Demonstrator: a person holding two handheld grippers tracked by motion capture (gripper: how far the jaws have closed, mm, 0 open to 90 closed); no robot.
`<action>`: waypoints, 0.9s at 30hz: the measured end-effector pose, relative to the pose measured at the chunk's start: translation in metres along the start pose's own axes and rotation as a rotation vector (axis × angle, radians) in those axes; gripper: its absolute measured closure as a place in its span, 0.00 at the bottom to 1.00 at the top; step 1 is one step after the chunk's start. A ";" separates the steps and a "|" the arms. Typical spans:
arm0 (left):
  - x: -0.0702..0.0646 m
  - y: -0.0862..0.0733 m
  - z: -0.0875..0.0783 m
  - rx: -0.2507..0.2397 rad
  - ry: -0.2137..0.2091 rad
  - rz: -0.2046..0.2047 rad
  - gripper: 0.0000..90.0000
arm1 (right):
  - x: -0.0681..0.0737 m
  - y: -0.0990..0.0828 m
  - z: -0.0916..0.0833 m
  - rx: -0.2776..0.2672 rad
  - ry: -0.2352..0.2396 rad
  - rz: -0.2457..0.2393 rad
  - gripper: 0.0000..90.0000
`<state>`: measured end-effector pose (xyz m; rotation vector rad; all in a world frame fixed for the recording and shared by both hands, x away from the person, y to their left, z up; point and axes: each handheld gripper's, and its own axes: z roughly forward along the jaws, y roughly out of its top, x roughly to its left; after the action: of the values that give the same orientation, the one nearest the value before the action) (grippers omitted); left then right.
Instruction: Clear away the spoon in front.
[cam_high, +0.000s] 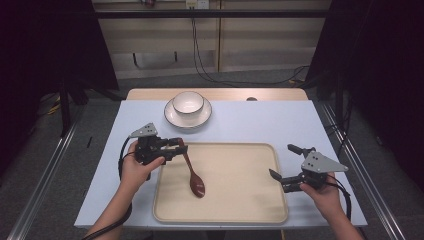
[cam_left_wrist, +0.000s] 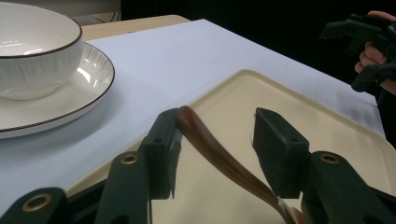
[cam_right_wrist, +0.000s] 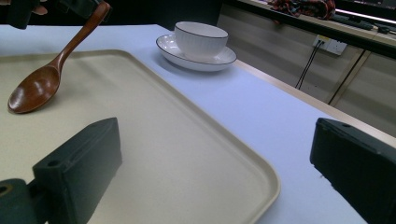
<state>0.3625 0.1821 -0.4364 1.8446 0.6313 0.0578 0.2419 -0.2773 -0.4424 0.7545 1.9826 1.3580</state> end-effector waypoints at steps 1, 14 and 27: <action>0.000 0.000 0.000 0.000 0.000 0.000 0.58 | 0.000 0.000 0.000 0.000 0.000 0.000 0.02; 0.001 -0.001 -0.004 -0.014 0.026 0.020 0.48 | 0.001 0.000 0.000 0.002 -0.002 -0.001 0.02; 0.004 0.002 -0.010 -0.061 0.049 0.015 0.33 | 0.001 0.000 0.000 0.002 -0.004 -0.004 0.02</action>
<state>0.3628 0.1921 -0.4320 1.7936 0.6426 0.1315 0.2410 -0.2766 -0.4423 0.7526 1.9820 1.3512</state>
